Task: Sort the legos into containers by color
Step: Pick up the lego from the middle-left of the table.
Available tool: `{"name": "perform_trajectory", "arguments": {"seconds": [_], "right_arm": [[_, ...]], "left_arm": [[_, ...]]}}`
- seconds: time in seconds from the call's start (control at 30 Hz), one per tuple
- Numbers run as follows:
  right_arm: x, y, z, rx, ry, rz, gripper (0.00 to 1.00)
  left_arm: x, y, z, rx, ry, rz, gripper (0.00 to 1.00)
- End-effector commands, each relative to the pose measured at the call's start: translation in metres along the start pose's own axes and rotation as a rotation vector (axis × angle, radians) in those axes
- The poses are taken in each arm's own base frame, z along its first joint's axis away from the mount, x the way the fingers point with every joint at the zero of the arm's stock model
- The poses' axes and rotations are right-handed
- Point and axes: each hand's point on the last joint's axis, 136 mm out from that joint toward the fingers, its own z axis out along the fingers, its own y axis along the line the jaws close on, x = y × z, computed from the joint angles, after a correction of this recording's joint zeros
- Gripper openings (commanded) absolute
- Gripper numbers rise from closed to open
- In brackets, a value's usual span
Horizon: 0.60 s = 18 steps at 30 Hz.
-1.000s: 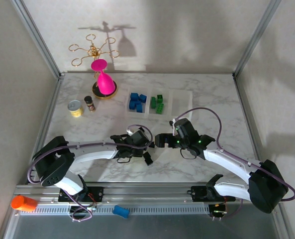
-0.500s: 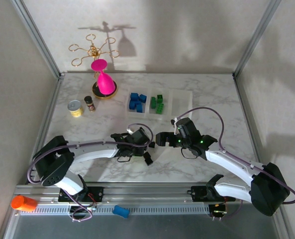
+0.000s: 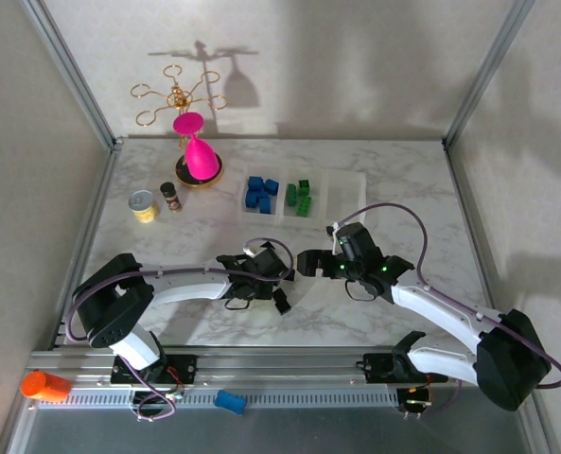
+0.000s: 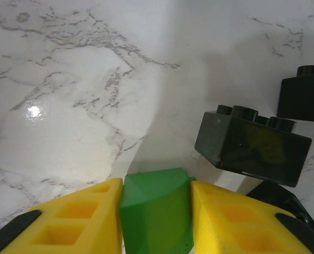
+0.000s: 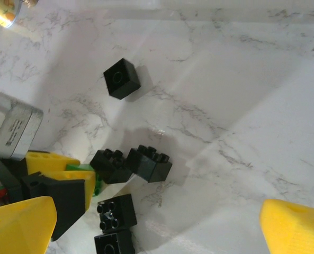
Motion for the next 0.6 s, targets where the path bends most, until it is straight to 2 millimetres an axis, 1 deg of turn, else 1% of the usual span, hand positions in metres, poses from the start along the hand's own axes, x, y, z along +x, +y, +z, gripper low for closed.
{"name": "perform_trajectory", "arguments": {"seconds": [0.0, 0.2, 0.3, 0.43, 0.5, 0.57], "right_arm": [[-0.006, 0.000, -0.003, -0.006, -0.019, 0.010, 0.99], [-0.011, 0.001, -0.006, -0.022, -0.035, 0.022, 0.99], [-0.017, 0.001, -0.010, -0.034, -0.050, 0.035, 0.99], [-0.030, -0.009, -0.012, -0.017, -0.083, 0.081, 0.99], [-0.039, -0.014, -0.014, -0.006, -0.105, 0.103, 0.99], [-0.046, -0.025, -0.016, 0.043, -0.130, 0.128, 0.99]], "left_arm": [[-0.008, 0.006, -0.009, -0.023, -0.030, -0.014, 0.35], [-0.026, 0.002, -0.028, -0.012, -0.079, -0.022, 0.35], [-0.044, -0.006, -0.042, 0.021, -0.125, -0.027, 0.36], [-0.092, -0.018, -0.057, 0.033, -0.221, -0.042, 0.36], [-0.117, -0.024, -0.059, 0.028, -0.264, -0.053, 0.36], [-0.148, -0.033, -0.059, 0.033, -0.315, -0.064, 0.36]]}}
